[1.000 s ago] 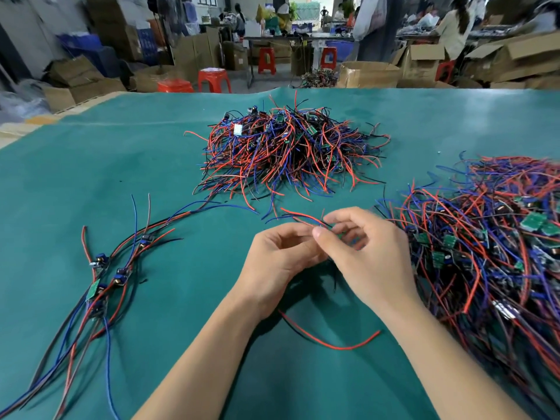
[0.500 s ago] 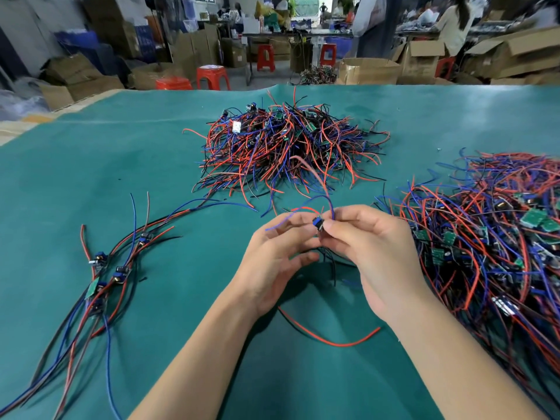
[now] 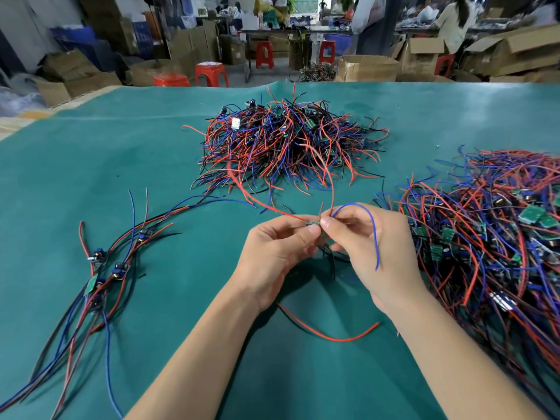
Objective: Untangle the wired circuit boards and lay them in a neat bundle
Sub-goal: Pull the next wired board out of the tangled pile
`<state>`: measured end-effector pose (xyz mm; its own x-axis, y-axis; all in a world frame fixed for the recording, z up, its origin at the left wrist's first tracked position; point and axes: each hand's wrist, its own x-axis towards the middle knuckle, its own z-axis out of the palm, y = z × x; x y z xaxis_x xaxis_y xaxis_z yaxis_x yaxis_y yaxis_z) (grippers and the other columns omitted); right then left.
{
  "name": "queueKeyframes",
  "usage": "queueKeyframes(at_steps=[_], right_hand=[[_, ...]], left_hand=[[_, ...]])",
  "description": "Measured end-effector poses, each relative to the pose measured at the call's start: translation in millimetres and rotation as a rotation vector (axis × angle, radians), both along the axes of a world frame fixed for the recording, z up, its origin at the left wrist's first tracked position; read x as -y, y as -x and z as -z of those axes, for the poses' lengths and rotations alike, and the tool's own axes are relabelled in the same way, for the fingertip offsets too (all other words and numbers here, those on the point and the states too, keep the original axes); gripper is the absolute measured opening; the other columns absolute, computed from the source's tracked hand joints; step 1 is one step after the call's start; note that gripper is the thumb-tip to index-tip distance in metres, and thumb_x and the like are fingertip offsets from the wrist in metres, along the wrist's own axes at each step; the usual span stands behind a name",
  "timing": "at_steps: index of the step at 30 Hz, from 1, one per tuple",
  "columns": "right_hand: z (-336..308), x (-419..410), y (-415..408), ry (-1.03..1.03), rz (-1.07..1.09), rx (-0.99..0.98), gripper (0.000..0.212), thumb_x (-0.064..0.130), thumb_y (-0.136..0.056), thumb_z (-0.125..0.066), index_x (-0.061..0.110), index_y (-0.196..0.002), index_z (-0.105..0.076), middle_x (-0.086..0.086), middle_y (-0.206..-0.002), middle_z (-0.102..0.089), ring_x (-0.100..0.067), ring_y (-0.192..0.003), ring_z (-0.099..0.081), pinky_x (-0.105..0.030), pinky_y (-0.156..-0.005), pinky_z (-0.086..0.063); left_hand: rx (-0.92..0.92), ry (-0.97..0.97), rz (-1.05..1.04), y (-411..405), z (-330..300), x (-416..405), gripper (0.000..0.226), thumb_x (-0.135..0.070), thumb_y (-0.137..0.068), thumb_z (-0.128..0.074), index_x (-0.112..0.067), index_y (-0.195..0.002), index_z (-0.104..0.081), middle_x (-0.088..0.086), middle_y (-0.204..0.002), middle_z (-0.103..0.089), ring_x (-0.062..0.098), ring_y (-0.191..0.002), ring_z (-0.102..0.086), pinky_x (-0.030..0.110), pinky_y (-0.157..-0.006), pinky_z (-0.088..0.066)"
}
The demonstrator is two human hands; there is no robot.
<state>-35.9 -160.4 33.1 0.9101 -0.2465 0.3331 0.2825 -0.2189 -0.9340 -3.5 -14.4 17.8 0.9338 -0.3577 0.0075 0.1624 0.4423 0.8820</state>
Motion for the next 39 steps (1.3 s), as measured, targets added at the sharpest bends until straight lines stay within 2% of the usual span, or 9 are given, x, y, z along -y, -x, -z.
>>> queueKeyframes(at_steps=[7, 16, 18, 21, 26, 30, 34, 37, 39], right_hand=[[-8.4, 5.3, -1.5, -0.132, 0.105, 0.077, 0.016, 0.001, -0.091, -0.072, 0.012, -0.080, -0.074, 0.000, -0.066, -0.072, -0.013, -0.060, -0.070, -0.022, -0.055, -0.054], [-34.9, 63.1, -2.1, -0.627, 0.463, 0.175, 0.020, -0.001, -0.095, -0.064, 0.012, -0.080, -0.063, 0.006, -0.053, -0.063, -0.009, -0.052, -0.062, -0.023, -0.058, -0.052], [-35.6, 65.5, -1.5, -0.543, 0.540, 0.186, 0.020, 0.004, -0.094, -0.064, 0.017, -0.079, -0.063, 0.007, -0.053, -0.063, -0.008, -0.048, -0.059, -0.023, -0.048, -0.047], [-27.5, 42.6, -2.3, -0.371, 0.356, 0.054, 0.019, 0.003, -0.089, -0.064, 0.014, -0.074, -0.066, 0.000, -0.055, -0.065, -0.013, -0.042, -0.057, -0.021, -0.038, -0.039], [-11.7, 8.6, 3.4, 0.173, -0.066, -0.149, 0.025, -0.003, -0.083, -0.071, 0.021, -0.091, -0.075, 0.000, -0.070, -0.073, -0.016, -0.059, -0.071, -0.028, -0.046, -0.055], [-10.7, 1.7, 5.8, 0.204, -0.115, -0.133, 0.025, 0.002, -0.078, -0.082, 0.021, -0.092, -0.074, -0.003, -0.077, -0.075, -0.020, -0.065, -0.073, -0.030, -0.061, -0.061], [-10.8, -6.7, 7.8, -0.007, -0.111, -0.179, 0.006, 0.017, -0.078, -0.075, 0.015, -0.083, -0.073, -0.009, -0.072, -0.075, -0.025, -0.064, -0.074, -0.035, -0.059, -0.059], [-8.2, -15.0, 12.0, 0.159, -0.071, -0.154, 0.022, 0.032, -0.073, -0.081, 0.021, -0.087, -0.069, 0.003, -0.075, -0.077, -0.016, -0.066, -0.075, -0.040, -0.068, -0.062], [-6.1, -20.0, 13.9, 0.180, -0.043, -0.142, 0.025, 0.027, -0.073, -0.086, 0.023, -0.087, -0.065, 0.008, -0.075, -0.077, -0.011, -0.065, -0.074, -0.039, -0.071, -0.062]], left_hand=[[0.013, 0.028, 0.000, 0.6, -3.0, 3.1, 0.018, -0.012, -0.075, -0.071, -0.005, -0.091, -0.074, 0.005, -0.077, -0.069, 0.012, -0.066, -0.064, 0.018, -0.063, -0.053], [-0.093, 0.039, -0.100, -3.4, -5.7, -5.2, 0.008, -0.007, -0.082, -0.071, -0.011, -0.086, -0.076, 0.008, -0.083, -0.070, 0.011, -0.068, -0.067, 0.017, -0.063, -0.055], [-0.116, 0.056, -0.114, -3.3, -6.4, -4.6, 0.010, -0.005, -0.086, -0.068, -0.010, -0.089, -0.076, 0.008, -0.084, -0.069, 0.011, -0.068, -0.067, 0.018, -0.062, -0.054], [-0.133, 0.039, -0.074, -1.0, -6.5, -0.3, 0.016, -0.011, -0.092, -0.063, -0.011, -0.093, -0.078, 0.007, -0.078, -0.066, 0.011, -0.065, -0.066, 0.017, -0.061, -0.053], [-0.114, -0.011, -0.064, -1.5, -6.7, -1.0, 0.027, -0.025, -0.080, -0.067, -0.008, -0.098, -0.077, 0.005, -0.082, -0.069, 0.010, -0.063, -0.063, 0.016, -0.059, -0.051], [-0.082, -0.056, -0.077, -1.9, -4.4, -2.2, 0.022, -0.021, -0.083, -0.069, -0.006, -0.096, -0.078, 0.011, -0.086, -0.067, 0.015, -0.071, -0.055, 0.022, -0.068, -0.047], [-0.038, -0.053, -0.083, -1.4, -3.0, -1.1, 0.023, -0.021, -0.073, -0.073, -0.005, -0.089, -0.078, 0.008, -0.085, -0.072, 0.015, -0.075, -0.063, 0.027, -0.071, -0.048], [-0.061, -0.006, -0.089, -2.3, -3.6, -1.1, 0.009, -0.013, -0.073, -0.072, -0.007, -0.077, -0.078, 0.012, -0.086, -0.073, 0.020, -0.079, -0.066, 0.028, -0.069, -0.055], [-0.078, 0.023, -0.090, -3.3, -3.9, -1.4, 0.010, -0.013, -0.070, -0.073, -0.004, -0.076, -0.076, 0.014, -0.082, -0.069, 0.023, -0.078, -0.064, 0.029, -0.069, -0.056]])
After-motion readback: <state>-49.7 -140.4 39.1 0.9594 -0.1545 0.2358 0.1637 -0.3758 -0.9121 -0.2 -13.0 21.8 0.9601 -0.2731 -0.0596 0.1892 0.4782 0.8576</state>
